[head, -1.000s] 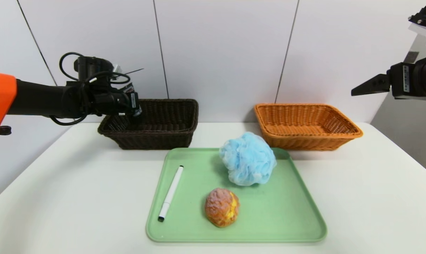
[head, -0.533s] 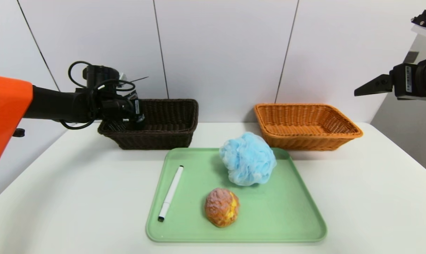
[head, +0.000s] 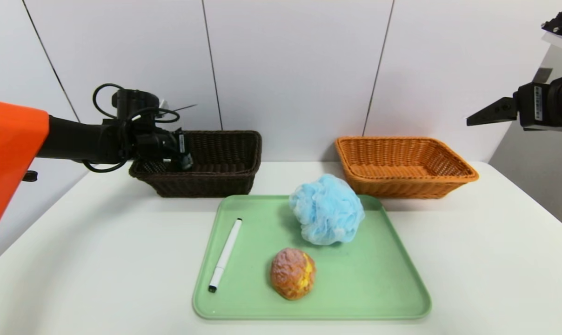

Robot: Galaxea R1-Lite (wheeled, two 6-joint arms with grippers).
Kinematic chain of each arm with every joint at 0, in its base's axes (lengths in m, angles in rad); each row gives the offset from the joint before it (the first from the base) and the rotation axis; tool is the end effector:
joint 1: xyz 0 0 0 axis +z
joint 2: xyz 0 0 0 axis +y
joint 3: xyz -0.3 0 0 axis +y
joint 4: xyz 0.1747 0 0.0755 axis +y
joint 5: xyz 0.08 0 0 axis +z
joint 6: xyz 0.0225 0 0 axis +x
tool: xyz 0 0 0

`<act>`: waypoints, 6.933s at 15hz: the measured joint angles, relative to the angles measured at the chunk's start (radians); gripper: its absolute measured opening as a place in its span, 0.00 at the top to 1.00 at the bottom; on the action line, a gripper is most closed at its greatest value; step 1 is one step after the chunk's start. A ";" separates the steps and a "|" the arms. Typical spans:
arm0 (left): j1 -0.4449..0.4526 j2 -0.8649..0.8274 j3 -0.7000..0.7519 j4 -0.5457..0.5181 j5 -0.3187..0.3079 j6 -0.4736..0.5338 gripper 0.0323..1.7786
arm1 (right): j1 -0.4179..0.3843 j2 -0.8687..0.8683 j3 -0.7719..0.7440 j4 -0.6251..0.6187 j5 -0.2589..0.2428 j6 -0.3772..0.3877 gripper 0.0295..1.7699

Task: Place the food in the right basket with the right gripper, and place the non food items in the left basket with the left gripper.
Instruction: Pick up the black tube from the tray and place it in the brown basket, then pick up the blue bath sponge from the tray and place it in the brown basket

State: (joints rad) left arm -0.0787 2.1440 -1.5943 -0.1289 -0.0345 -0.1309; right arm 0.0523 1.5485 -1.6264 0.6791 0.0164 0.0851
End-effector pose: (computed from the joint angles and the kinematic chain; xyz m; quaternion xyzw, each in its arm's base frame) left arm 0.4432 -0.0357 0.1833 -0.0593 0.2120 -0.0415 0.9746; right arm 0.2458 0.0132 0.3308 0.0353 0.2972 0.0202 0.9540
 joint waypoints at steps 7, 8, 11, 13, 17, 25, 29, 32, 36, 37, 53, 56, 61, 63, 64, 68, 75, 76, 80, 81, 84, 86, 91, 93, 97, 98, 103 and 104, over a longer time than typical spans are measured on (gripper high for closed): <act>0.000 -0.010 0.002 0.001 0.002 0.024 0.31 | -0.008 -0.001 -0.013 -0.002 0.043 0.038 0.03; 0.000 -0.015 0.003 0.000 0.004 0.030 0.27 | -0.009 -0.001 -0.013 -0.001 0.042 0.035 0.03; 0.000 -0.031 0.000 -0.029 0.029 0.052 0.20 | -0.010 -0.009 -0.013 -0.003 0.044 0.028 0.03; 0.000 -0.052 0.003 -0.037 0.043 0.071 0.17 | -0.010 -0.010 -0.016 -0.006 0.043 0.025 0.03; -0.011 -0.186 0.032 0.106 -0.007 0.119 0.12 | -0.010 -0.012 -0.017 -0.008 0.044 0.027 0.03; -0.318 -0.519 0.130 0.359 -0.091 0.189 0.07 | -0.010 -0.012 -0.012 -0.005 0.045 0.032 0.03; -0.514 -0.561 0.189 0.377 -0.097 0.181 0.06 | -0.016 -0.013 -0.007 -0.001 0.044 0.034 0.03; -0.571 -0.523 0.206 0.316 -0.097 0.181 0.06 | -0.028 -0.013 -0.006 -0.002 0.044 0.034 0.03; -0.632 -0.429 0.208 0.210 -0.100 0.191 0.05 | -0.032 -0.013 -0.007 -0.002 0.044 0.034 0.03; -0.639 -0.403 0.210 0.196 -0.111 0.197 0.05 | -0.035 -0.013 -0.007 -0.003 0.044 0.034 0.03; -0.645 -0.129 0.109 0.057 -0.167 0.249 0.05 | -0.043 -0.004 0.015 -0.004 0.039 0.037 0.03; -0.648 -0.088 0.063 0.079 -0.168 0.244 0.05 | -0.043 -0.004 0.016 -0.004 0.038 0.036 0.03; -0.653 -0.031 0.009 0.139 -0.212 0.242 0.05 | -0.045 -0.003 0.016 -0.005 0.040 0.036 0.03; -0.654 -0.010 -0.001 0.141 -0.212 0.242 0.05 | -0.050 0.000 0.016 -0.005 0.040 0.035 0.03; -0.654 0.000 -0.007 0.140 -0.213 0.242 0.05 | -0.051 0.001 0.016 -0.005 0.040 0.035 0.03; -0.655 0.042 -0.041 0.139 -0.212 0.241 0.05 | -0.056 0.005 0.021 -0.005 0.039 0.034 0.03; -0.673 0.094 -0.079 0.134 -0.212 0.239 0.05 | -0.072 0.006 0.023 -0.005 0.043 0.033 0.03; -0.675 0.099 -0.082 0.134 -0.211 0.239 0.05 | -0.076 0.005 0.024 -0.005 0.043 0.033 0.03; -0.678 0.119 -0.105 0.134 -0.210 0.232 0.05 | -0.086 0.003 0.030 -0.004 0.043 0.031 0.03; -0.679 0.123 -0.112 0.136 -0.210 0.227 0.05 | -0.087 0.002 0.031 -0.004 0.044 0.031 0.03; -0.681 0.135 -0.129 0.134 -0.207 0.226 0.05 | -0.087 0.001 0.033 -0.004 0.044 0.030 0.03; -0.682 0.143 -0.142 0.133 -0.200 0.226 0.24 | -0.087 0.001 0.036 -0.005 0.044 0.029 0.03; -0.682 0.145 -0.149 0.138 -0.199 0.198 0.54 | -0.087 0.005 0.037 -0.005 0.046 0.027 0.03; -0.682 0.139 -0.149 0.149 -0.198 0.180 0.61 | -0.087 0.007 0.037 -0.007 0.047 0.027 0.03; -0.682 0.124 -0.163 0.173 -0.195 0.134 0.64 | -0.083 0.012 0.039 -0.006 0.049 0.027 0.03; -0.682 0.119 -0.163 0.174 -0.195 0.133 0.64 | -0.083 0.013 0.039 -0.007 0.048 0.027 0.03; -0.682 0.072 -0.165 0.200 -0.194 0.127 0.66 | -0.085 0.008 0.037 -0.006 0.046 0.027 0.03; -0.682 0.053 -0.166 0.201 -0.194 0.126 0.66 | -0.085 0.008 0.037 -0.007 0.046 0.027 0.03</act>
State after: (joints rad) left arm -0.7609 2.1974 -1.7602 0.0726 -0.2285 -0.0051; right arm -0.0330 1.5562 -1.5889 0.6726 0.0623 0.1126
